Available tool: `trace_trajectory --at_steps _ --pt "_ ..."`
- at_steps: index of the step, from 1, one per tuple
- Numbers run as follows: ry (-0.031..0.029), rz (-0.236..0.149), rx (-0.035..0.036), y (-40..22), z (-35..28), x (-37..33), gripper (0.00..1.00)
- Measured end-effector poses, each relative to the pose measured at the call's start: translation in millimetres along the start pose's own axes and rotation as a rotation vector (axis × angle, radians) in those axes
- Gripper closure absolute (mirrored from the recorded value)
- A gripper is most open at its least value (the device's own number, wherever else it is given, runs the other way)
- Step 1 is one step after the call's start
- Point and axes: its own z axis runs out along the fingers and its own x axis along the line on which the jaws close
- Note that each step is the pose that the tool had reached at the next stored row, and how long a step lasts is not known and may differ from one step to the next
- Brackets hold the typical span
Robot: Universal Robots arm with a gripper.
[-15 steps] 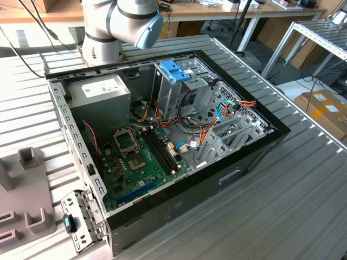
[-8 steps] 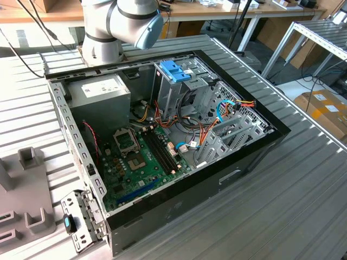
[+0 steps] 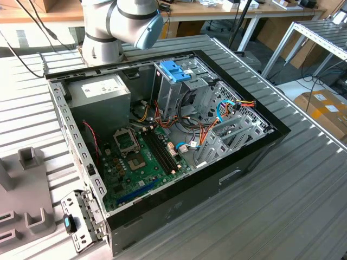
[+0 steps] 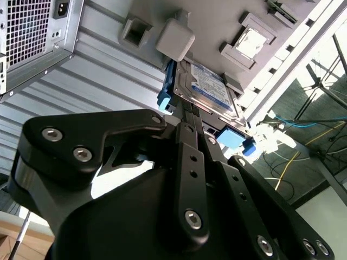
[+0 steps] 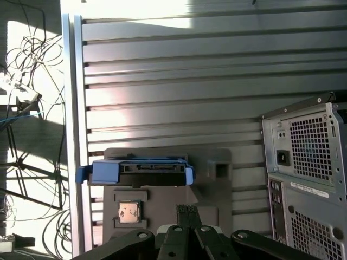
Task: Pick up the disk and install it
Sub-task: 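Reach for the disk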
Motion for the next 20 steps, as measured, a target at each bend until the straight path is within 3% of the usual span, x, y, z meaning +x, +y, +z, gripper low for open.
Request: trace_trajectory --at_steps 20 --pt "0.0 0.0 0.0 -0.9 -0.4 12.1 0.89"
